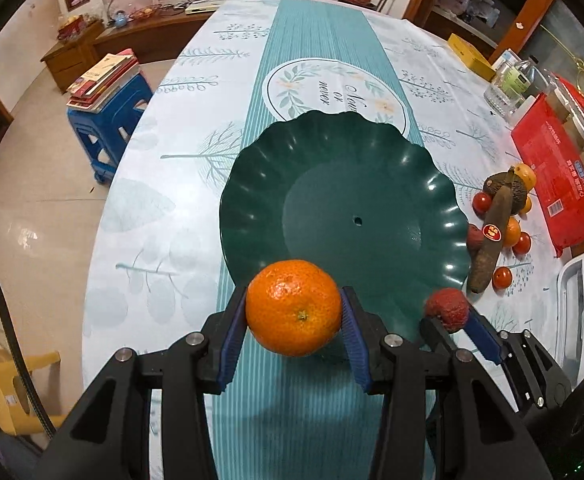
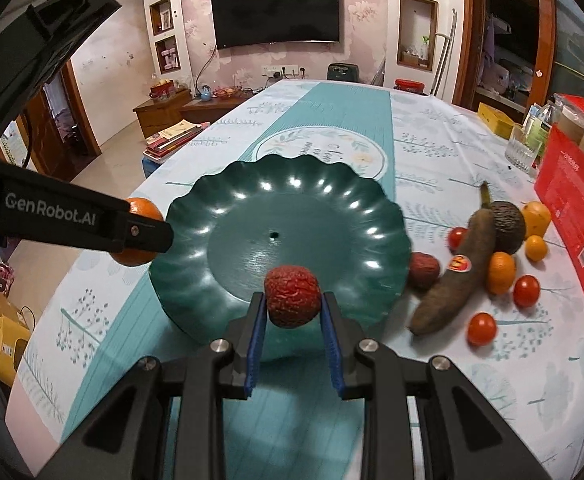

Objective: Organize fruits
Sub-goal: 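Lower the tangerine onto the green plate with the left tool while the right tool drops the lychee there, then grasp the dark banana with the left tool while the right tool grasps a cherry tomato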

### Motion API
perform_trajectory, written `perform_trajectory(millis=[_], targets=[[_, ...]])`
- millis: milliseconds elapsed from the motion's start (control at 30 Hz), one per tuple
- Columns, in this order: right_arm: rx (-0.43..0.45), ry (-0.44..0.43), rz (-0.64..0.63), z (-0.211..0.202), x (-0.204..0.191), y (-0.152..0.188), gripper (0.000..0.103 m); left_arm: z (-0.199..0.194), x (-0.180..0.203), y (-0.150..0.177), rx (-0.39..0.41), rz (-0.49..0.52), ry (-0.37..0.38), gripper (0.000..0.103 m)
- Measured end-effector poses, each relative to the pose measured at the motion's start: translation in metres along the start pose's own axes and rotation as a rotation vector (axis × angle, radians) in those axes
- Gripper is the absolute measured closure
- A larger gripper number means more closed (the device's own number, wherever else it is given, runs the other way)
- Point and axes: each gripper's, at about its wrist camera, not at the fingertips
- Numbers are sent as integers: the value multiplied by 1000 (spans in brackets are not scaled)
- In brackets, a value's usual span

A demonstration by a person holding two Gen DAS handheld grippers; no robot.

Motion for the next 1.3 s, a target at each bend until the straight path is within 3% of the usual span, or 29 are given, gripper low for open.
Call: perform_trajectory(millis=[433, 600, 1000, 1167, 1300], targets=[[-67, -1, -2, 23, -18, 0, 75, 25, -2, -5, -36, 22, 69, 59], [-46, 18, 14, 14, -13, 0, 70, 11, 11, -2, 6, 69, 73, 56], [15, 104, 57, -33, 30, 16, 55, -18, 64, 11, 11, 178, 121, 46], [7, 159, 46, -48, 58, 28, 55, -20, 101, 6, -4, 229, 154, 46], [2, 153, 30, -51, 84, 36, 55, -19, 132, -2, -2, 267, 170, 45]])
Point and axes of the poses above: each gripper's, at about its wrist camera, not at the fingertips, and z roughly the way its jaws point, x to its right, y to its underside, and after that the axes turned 4 degrees about -y, right-handed
